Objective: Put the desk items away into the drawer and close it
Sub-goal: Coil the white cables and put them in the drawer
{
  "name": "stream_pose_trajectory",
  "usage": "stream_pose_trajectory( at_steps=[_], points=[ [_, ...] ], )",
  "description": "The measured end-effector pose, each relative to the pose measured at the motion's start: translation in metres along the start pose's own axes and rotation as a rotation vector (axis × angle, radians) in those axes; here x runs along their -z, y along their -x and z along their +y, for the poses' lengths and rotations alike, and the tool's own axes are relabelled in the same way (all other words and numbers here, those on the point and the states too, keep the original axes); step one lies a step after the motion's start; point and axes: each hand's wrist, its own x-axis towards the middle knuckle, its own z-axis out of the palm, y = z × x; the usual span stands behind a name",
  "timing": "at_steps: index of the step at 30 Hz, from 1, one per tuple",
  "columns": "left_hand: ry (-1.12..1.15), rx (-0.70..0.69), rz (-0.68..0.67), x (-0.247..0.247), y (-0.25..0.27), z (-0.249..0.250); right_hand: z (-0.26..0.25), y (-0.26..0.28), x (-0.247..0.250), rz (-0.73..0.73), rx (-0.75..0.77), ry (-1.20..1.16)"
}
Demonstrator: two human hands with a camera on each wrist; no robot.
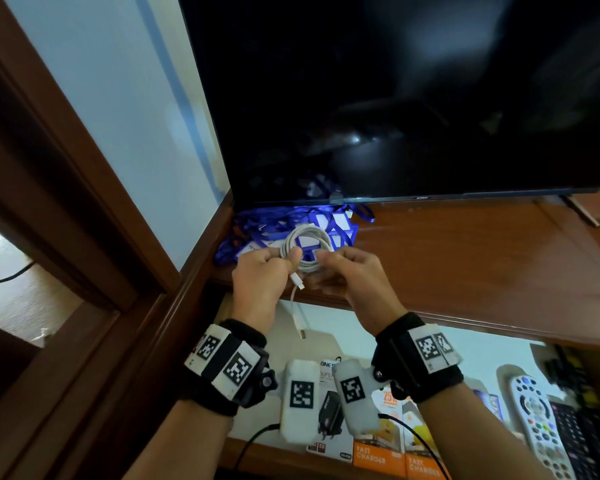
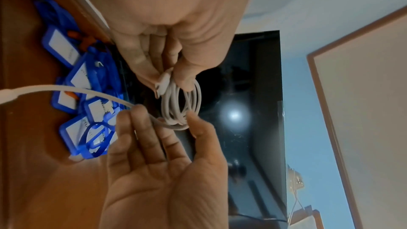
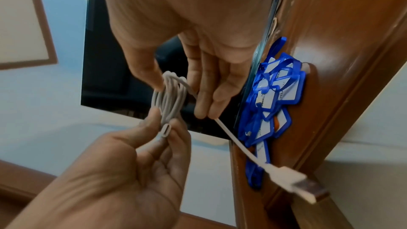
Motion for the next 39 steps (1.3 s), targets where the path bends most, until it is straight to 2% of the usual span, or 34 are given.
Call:
stream_pose_trajectory(
  at_steps=[5,10,18,26,32,39],
  points=[
    [0.066,0.08,-0.07,-0.001,0.005,-0.005,0.006,0.001,-0.002,0.086,-0.001,-0.002],
    [-0.004,0.123,-0.08,-0.003,0.002,-0.022,0.009,0.006,-0.002,0.081,0.011,-0.028],
    [0.004,0.033,-0.014,-0.005,0.006,-0.028,0.017,0.008,-0.001,0.039,-0.004,-0.178],
    [-0.013,-0.02,-0.004,-0.002,0.011,-0.022,0.024,0.006,-0.004,-0.031,-0.037,-0.246],
    [0.292,-0.01,-0.203,-0.002,0.02,-0.016,0.019,0.007,0.0,-0.023,-0.06,-0.285],
    [0.505,0.033,-0.473,0.002,0.025,-0.011,0.021,0.007,0.008,-0.02,-0.049,-0.262]
  ],
)
